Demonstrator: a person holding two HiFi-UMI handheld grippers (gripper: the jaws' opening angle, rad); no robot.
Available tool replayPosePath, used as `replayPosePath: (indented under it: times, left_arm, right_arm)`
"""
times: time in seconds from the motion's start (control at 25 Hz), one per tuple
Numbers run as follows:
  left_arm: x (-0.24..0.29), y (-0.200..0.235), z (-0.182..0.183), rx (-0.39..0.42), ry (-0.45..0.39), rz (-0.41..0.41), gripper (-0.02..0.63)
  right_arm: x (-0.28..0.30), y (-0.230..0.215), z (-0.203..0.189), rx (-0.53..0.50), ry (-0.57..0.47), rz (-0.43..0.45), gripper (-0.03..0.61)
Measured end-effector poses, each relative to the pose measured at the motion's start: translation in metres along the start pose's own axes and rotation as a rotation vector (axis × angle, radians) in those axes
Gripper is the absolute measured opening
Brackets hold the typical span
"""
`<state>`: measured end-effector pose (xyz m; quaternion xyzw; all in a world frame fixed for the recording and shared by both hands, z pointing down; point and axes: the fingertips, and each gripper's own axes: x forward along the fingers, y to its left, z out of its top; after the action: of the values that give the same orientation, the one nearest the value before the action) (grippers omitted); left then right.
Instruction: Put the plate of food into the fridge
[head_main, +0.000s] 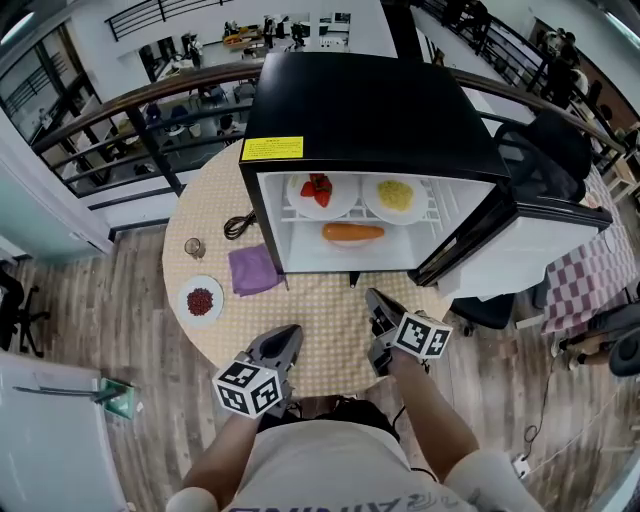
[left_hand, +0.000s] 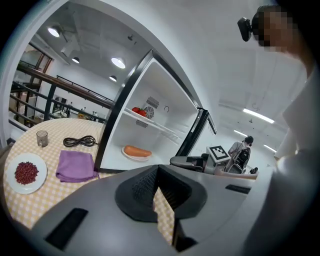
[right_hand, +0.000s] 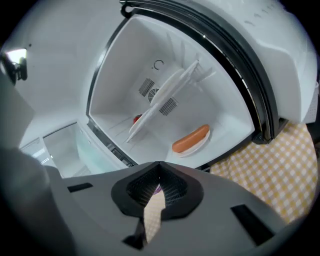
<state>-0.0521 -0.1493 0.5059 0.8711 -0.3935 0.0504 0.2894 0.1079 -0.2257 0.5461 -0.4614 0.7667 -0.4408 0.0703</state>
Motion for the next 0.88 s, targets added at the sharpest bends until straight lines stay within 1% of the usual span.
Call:
replayPosePath:
  times: [0.16,0.4,0.6,0.72,0.88]
  left_arm:
    - [0.002,-0.009,0.01,0.024,-0.016,-0.014,0.003]
    - [0.003,-0.016,0.028,0.049,-0.049,-0.022,0.003]
    - [0.003,-0.024,0.044,0.097,-0.075,-0.033,0.003]
    - [0.002,-0.027,0.051,0.115,-0.087,-0.037,0.003]
    - [0.0,-0.027,0.056,0.125,-0.093,-0.04,0.003]
  right_arm:
    - [-0.025,0.023,0.001,-0.109,-0.031,0.012,0.021]
    - [-0.056,0.052,0.014,-0.188,-0.093,0.037,0.02]
    - [-0.07,0.073,0.03,-0.28,-0.143,0.042,0.02]
    - [-0.072,0.08,0.033,-0.311,-0.157,0.044,0.02]
    - [-0.069,0.084,0.033,-0.31,-0.158,0.047,0.02]
